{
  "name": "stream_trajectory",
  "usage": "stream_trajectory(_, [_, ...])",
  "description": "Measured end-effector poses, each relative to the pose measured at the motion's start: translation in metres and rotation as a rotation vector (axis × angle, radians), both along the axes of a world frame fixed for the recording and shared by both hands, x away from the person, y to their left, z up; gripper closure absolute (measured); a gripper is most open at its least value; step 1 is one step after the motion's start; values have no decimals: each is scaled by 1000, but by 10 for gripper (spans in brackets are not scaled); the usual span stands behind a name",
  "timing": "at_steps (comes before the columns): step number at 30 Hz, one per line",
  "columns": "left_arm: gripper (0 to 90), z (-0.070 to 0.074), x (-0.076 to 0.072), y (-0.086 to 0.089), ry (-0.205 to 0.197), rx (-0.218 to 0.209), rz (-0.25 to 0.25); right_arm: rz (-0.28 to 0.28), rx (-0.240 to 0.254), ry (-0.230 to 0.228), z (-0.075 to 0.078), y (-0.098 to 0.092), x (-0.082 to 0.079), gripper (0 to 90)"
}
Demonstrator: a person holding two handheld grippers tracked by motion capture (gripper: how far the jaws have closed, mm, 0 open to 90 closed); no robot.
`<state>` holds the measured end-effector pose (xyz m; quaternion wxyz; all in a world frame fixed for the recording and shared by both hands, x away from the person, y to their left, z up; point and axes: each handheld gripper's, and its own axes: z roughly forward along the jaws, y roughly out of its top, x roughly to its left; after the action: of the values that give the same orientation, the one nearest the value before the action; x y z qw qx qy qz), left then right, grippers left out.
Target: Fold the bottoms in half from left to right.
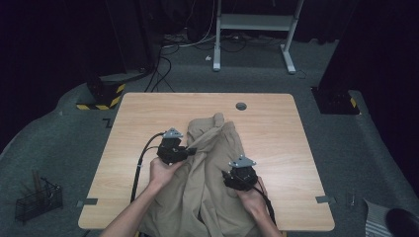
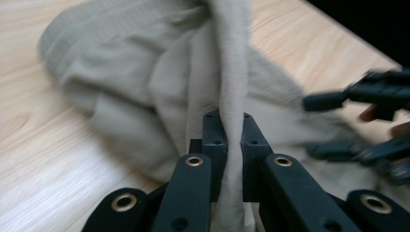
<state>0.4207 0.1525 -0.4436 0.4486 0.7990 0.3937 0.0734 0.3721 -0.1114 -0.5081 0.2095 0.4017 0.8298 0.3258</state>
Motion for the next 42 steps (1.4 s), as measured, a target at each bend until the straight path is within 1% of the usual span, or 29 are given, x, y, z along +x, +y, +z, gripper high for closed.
stream_trajectory(3, [850, 6, -1, -11, 0, -28, -39, 17, -35, 30, -7, -6, -6, 403])
stream_trajectory(4, [851, 6, 0, -17, 5, -36, -53, 14, -7, 23, -9, -9, -7, 405])
stream_trajectory(5, [851, 6, 1, -21, 9, -39, -61, 7, 22, 32, -11, -11, -7, 405])
stream_trajectory(7, [850, 3, 4, -31, 24, -53, -75, 7, 54, 35, -13, -12, -5, 402])
stream_trajectory(9, [850, -2, 6, -41, 44, -63, -82, 6, 66, 22, -15, -10, -4, 401])
stream_trajectory(11, [847, -11, 9, -53, 64, -44, -94, 1, 68, 21, -15, -9, -3, 401])
stream_trajectory(13, [833, -25, 13, -67, 75, 12, -99, 3, 69, 19, -15, -9, -2, 401])
stream_trajectory(15, [754, -35, 15, -76, 66, 66, -110, 3, 69, 19, -15, -9, -2, 401])
stream_trajectory(16, [737, -40, 16, -79, 65, 99, -118, 3, 68, 19, -15, -9, -2, 401])
stream_trajectory(17, [714, -42, 16, -80, 67, 109, -116, 2, 69, 20, -15, -9, -2, 401])
stream_trajectory(18, [685, -42, 15, -79, 65, 112, -110, 0, 70, 21, -15, -9, -2, 401])
stream_trajectory(19, [631, -40, 14, -79, 57, 109, -102, 3, 70, 21, -15, -9, -2, 401])
stream_trajectory(20, [588, -36, 10, -76, 38, 109, -85, 2, 68, 22, -15, -9, -2, 400])
stream_trajectory(21, [525, -32, 8, -74, 23, 111, -82, -5, 61, 25, -14, -9, -2, 400])
stream_trajectory(23, [462, -20, -1, -64, -21, 110, -78, -9, 52, 15, -12, -11, -4, 399])
stream_trajectory(24, [433, -16, -5, -60, -31, 107, -75, -3, 64, 3, -9, -12, -6, 399])
stream_trajectory(26, [400, -10, -14, -48, -37, 79, -70, 3, 77, -11, -3, -15, -11, 398])
stream_trajectory(28, [377, -10, -23, -35, -23, 44, -60, 15, 78, -10, 0, -19, -15, 393])
stream_trajectory(29, [373, -13, -27, -29, -14, 37, -55, 20, 74, -6, 1, -20, -17, 390])
stream_trajectory(30, [370, -17, -31, -24, -5, 42, -50, 27, 68, -2, 0, -22, -18, 390])
stream_trajectory(31, [370, -25, -35, -19, 16, 46, -42, 25, 64, 7, -1, -23, -20, 390])
stream_trajectory(33, [374, -37, -39, -15, 45, 61, -30, 28, 50, 19, -5, -24, -21, 389])
stream_trajectory(34, [384, -47, -41, -13, 63, 70, -16, 26, 45, 30, -8, -24, -20, 390])
stream_trajectory(35, [406, -51, -41, -13, 70, 68, -8, 25, 45, 37, -12, -23, -19, 389])
stream_trajectory(36, [416, -55, -41, -12, 70, 69, -1, 21, 58, 36, -13, -23, -19, 389])
stream_trajectory(37, [426, -60, -41, -13, 54, 82, 5, 16, 61, 33, -14, -22, -18, 389])
stream_trajectory(38, [439, -63, -40, -14, 50, 93, 9, 10, 62, 30, -14, -20, -16, 388])
stream_trajectory(40, [466, -71, -32, -15, 62, 126, 19, 4, 68, 26, -15, -16, -12, 383])
stream_trajectory(42, [523, -73, -26, -13, 44, 133, 28, -5, 69, 23, -15, -12, -5, 381])
